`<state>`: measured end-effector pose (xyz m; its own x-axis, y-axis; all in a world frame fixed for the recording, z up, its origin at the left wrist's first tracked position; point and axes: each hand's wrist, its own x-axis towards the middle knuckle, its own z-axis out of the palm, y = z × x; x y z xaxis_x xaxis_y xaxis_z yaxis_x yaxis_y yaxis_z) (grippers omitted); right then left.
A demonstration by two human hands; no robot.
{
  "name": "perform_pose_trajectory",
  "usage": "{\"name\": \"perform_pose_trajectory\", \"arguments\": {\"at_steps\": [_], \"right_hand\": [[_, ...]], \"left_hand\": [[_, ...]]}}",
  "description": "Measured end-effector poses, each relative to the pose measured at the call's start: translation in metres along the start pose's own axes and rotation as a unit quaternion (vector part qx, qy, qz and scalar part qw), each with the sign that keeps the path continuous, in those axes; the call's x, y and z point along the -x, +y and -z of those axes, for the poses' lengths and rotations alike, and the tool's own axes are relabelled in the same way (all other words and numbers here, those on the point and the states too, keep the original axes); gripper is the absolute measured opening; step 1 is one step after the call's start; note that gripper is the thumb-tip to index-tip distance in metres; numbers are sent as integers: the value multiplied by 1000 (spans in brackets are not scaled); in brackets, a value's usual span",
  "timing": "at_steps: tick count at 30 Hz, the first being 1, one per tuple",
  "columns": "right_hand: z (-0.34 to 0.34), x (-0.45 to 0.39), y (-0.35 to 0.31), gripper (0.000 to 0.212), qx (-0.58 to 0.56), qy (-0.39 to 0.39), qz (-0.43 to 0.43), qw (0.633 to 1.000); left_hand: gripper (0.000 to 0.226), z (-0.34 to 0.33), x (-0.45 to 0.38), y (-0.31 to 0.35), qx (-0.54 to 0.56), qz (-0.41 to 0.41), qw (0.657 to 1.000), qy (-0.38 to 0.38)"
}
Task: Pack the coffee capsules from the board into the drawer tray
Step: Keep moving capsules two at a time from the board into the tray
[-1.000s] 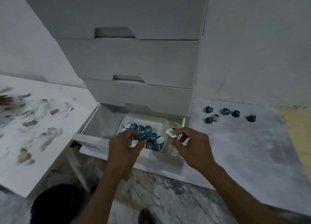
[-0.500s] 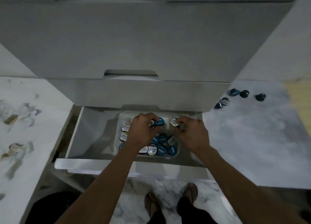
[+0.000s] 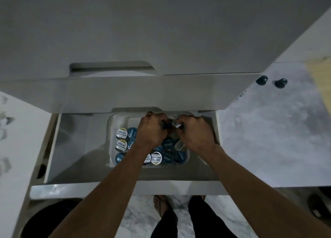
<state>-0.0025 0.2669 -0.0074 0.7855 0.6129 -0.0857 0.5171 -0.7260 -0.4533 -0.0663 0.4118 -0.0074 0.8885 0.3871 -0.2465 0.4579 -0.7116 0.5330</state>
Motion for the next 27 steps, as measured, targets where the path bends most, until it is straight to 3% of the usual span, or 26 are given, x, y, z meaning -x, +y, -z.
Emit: {"name": "perform_pose_trajectory", "arguments": {"at_steps": [16, 27], "right_hand": [[8, 1, 2, 23, 111, -35, 70, 991], [1, -2, 6, 17, 91, -48, 76, 992]], "left_hand": [[28, -5, -1, -16, 25, -33, 999, -12], [29, -9, 1, -24, 3, -49, 999, -23]]}}
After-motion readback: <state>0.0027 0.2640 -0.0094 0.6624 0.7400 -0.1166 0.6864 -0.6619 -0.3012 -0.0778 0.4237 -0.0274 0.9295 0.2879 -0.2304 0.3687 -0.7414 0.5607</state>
